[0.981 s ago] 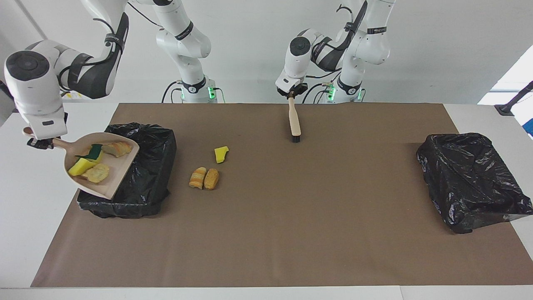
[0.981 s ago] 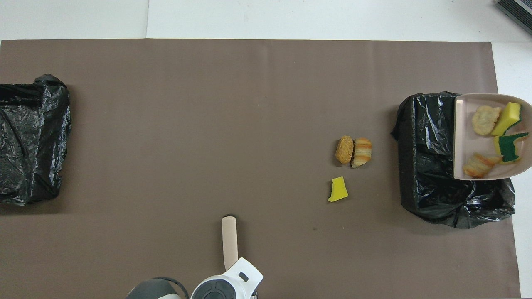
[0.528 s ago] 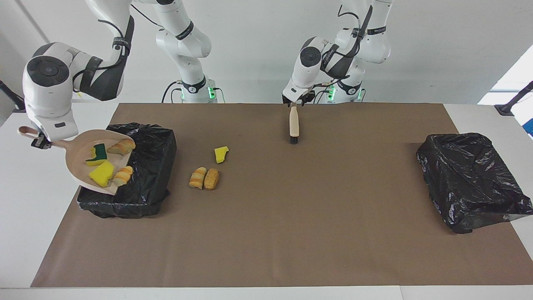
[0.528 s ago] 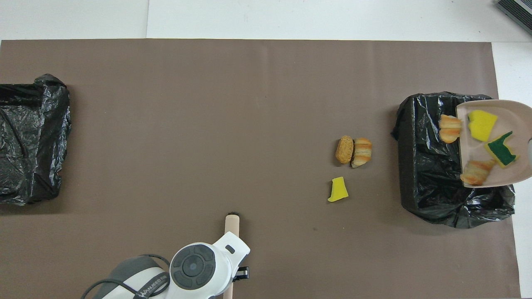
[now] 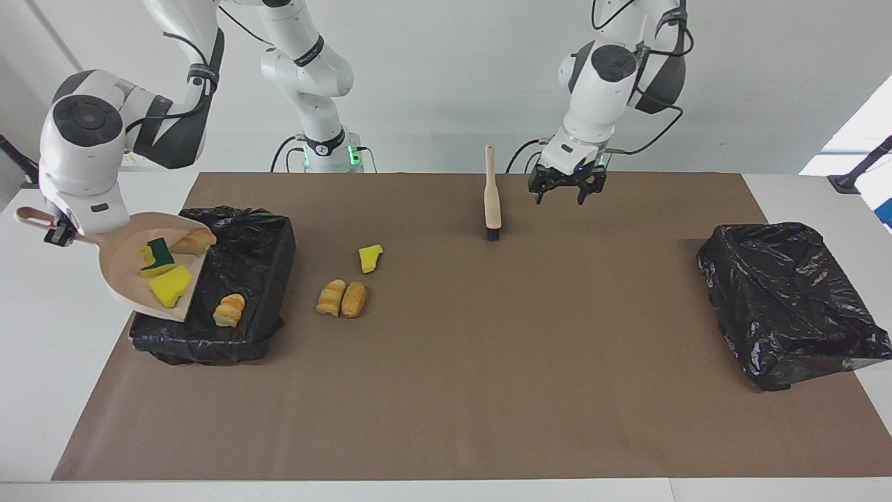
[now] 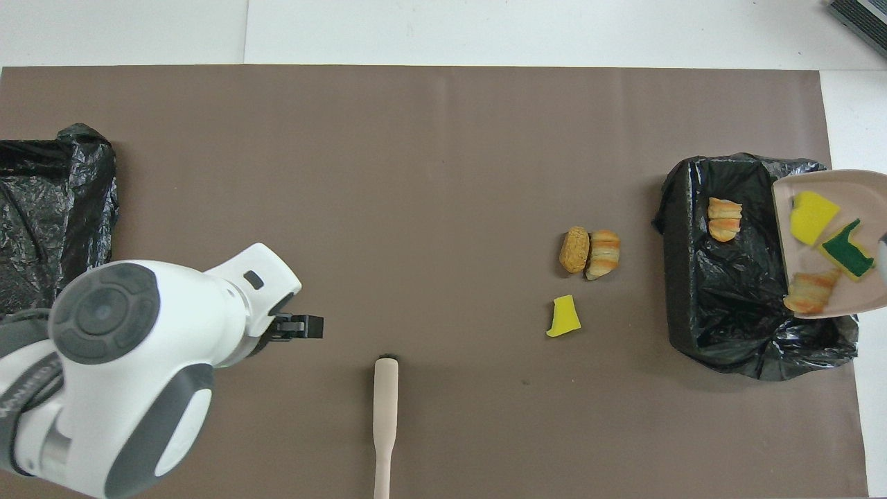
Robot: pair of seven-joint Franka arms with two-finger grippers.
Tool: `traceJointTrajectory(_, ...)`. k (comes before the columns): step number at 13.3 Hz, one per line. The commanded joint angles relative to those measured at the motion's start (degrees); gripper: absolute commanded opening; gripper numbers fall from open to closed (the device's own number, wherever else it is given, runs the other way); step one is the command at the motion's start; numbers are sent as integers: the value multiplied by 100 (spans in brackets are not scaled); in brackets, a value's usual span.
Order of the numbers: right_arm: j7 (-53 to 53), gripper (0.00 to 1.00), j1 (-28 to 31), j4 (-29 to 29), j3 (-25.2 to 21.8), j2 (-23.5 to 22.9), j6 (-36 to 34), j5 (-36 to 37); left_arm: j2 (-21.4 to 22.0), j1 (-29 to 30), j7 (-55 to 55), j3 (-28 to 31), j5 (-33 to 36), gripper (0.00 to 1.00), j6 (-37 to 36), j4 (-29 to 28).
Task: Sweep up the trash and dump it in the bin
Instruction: 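Tilt the dustpan with the right gripper to dump trash into the bin, then lift the empty dustpan with the right gripper while the left gripper withdraws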
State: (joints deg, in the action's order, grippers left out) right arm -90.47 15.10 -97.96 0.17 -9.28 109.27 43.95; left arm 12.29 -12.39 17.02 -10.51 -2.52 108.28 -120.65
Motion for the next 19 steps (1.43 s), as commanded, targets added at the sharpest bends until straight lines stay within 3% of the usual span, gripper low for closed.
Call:
traceJointTrajectory(1, 178, 0, -313, -75, 10, 181, -98, 445, -411, 429, -566, -74, 208, 100, -692, 1076)
traceJointTrajectory(6, 496, 0, -631, -4, 36, 181, -275, 922, -543, 1088, -1488, -66, 269, 100, -1570, 2605)
traceJointTrajectory(10, 478, 0, -797, 197, 80, 190, -581, 939, -1272, 1283, -1667, -22, 243, 100, -2846, 4231)
traceJointTrajectory(15, 881, 0, -1570, 506, 80, 234, -1793, 844, -1230, 1283, -1667, 58, 418, 100, -2856, 4270)
traceJointTrajectory(17, 1163, 0, -1589, 610, 115, 348, -1866, 782, -1203, 1274, -1676, 119, 480, 100, -2874, 4270)
traceJointTrajectory(19, 1198, 0, -1598, 857, 185, 410, -1979, 117, -1203, 1257, -1676, 119, 472, 100, -2865, 4261)
